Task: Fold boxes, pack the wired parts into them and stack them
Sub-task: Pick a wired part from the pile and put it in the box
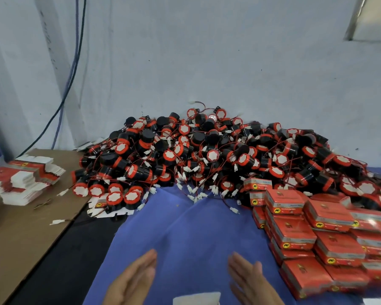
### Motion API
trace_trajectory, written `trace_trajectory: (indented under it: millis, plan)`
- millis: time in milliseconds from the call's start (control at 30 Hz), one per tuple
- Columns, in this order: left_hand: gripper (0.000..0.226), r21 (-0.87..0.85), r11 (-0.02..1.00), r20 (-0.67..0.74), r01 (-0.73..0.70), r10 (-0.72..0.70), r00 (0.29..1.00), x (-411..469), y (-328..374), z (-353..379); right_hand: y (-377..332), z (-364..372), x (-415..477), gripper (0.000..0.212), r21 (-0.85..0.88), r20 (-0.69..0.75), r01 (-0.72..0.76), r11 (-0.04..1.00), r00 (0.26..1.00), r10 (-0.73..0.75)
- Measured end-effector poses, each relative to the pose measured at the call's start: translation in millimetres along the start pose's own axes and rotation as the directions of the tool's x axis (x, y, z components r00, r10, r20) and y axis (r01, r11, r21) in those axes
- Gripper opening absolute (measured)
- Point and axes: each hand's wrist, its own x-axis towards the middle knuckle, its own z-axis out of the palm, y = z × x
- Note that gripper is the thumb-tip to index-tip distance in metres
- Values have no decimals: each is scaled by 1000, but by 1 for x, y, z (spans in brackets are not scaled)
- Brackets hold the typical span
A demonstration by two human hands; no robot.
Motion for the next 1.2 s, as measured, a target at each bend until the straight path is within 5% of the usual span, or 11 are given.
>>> trace_trajectory:
  millis: [133,267,433,533,700,867,1000,1133,1200]
  plan:
    - [28,25,1000,207,-10,5,978,48,-1,38,-16,38,48,31,-218,166,171,961,977,-136]
    - [38,31,1000,134,0,-4,991,135,9,86,-33,104,122,45,-407,288,296,864,939,-187]
    - [55,89,987,24,-134,133,991,257,31,111,-72,195,226,56,-296,391,413,861,875,-285]
    - [72,248,945,-24,-215,228,973,331,41,111,-93,234,276,52,-283,379,467,838,857,-349]
    - [94,564,779,136,-273,239,962,401,25,96,-82,251,341,72,-496,375,587,640,810,-451]
    - [97,493,782,63,-381,405,912,383,21,86,-73,242,321,89,-354,405,626,695,772,-489]
    - [57,456,760,78,-462,483,872,332,22,72,-71,214,265,103,-260,464,669,696,719,-518]
    - [45,407,761,124,-506,503,856,256,36,55,-80,176,191,69,-92,267,510,855,840,-472]
    - [43,360,807,179,-468,433,884,211,46,46,-86,155,155,44,57,179,315,947,930,-321]
